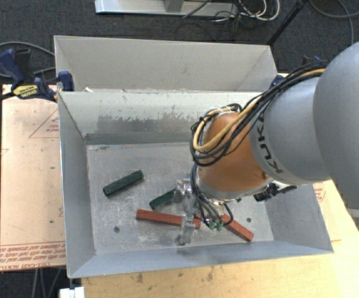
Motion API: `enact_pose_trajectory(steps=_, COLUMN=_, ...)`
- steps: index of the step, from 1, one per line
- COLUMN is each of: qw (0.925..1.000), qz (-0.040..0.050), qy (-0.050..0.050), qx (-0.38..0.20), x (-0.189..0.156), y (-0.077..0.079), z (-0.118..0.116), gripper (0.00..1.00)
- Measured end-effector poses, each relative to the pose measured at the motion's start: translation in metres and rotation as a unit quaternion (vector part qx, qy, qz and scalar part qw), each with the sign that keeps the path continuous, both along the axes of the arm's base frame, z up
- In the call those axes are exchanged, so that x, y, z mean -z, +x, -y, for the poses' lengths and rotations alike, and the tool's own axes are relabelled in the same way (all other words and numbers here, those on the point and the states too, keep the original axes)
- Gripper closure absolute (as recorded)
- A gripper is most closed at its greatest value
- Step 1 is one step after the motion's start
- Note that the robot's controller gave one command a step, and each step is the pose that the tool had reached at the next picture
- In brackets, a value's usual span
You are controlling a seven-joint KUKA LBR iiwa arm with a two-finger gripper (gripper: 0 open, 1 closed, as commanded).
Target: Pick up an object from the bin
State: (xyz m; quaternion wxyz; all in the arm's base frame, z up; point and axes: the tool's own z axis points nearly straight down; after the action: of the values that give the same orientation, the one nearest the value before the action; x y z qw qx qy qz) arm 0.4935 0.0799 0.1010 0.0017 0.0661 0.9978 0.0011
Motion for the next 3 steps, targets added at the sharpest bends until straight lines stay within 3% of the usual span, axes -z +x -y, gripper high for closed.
enact_pose_trajectory(steps=1, qw=0.9933, qz=-0.0015, qy=0.0, qx=0.115, x=0.001, y=-0.002, z=0.001, gripper=0.0)
enact_pose_trajectory(steps=2, qw=0.9638, qz=0.0015, qy=0.001, qx=0.267, x=0.03, y=0.004, z=-0.005, gripper=0.0)
enact_pose_trajectory(steps=3, qw=0.9642, qz=-0.0002, qy=0.001, qx=0.265, x=0.029, y=0.006, z=-0.006, gripper=0.0)
